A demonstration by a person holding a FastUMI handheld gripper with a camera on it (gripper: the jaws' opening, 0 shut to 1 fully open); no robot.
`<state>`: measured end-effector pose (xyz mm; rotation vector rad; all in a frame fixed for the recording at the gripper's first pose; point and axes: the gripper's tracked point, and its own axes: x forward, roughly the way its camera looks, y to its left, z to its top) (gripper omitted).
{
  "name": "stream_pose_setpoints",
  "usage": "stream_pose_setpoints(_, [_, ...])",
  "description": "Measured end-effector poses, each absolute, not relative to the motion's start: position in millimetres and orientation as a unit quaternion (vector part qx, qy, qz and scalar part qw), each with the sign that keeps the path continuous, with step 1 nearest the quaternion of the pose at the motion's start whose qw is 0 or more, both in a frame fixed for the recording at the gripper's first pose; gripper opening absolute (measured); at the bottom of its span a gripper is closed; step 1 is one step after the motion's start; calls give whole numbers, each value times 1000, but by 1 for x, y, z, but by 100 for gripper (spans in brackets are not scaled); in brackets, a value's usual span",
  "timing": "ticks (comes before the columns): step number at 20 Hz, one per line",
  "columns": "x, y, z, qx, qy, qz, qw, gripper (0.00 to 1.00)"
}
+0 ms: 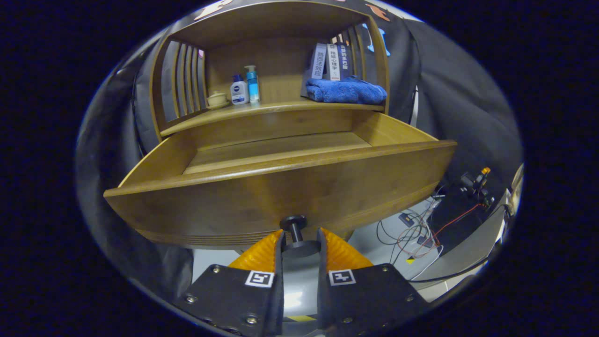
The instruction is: Pull open the drawer, take out the items inside it, and place them on the countertop above the cabinet.
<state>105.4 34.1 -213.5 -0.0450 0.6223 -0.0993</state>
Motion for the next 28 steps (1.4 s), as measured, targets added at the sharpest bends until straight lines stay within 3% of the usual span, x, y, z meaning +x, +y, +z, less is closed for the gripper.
stream_pose_setpoints(2, [106, 36, -208, -34, 302, -43, 952, 33])
stream_pose_setpoints(6, [112, 63, -138, -27, 199, -15, 979, 55])
stream_pose_setpoints(10, [144, 69, -95, -41, 174, -21, 984, 54])
stream_pose_setpoints(16, [208, 63, -136, -42, 340, -71, 937, 56])
stream_pose_setpoints(24, [215, 57, -219, -46, 544, -121, 829, 56])
stream_pose_setpoints(28, [217, 61, -239, -22, 573, -113, 811, 55])
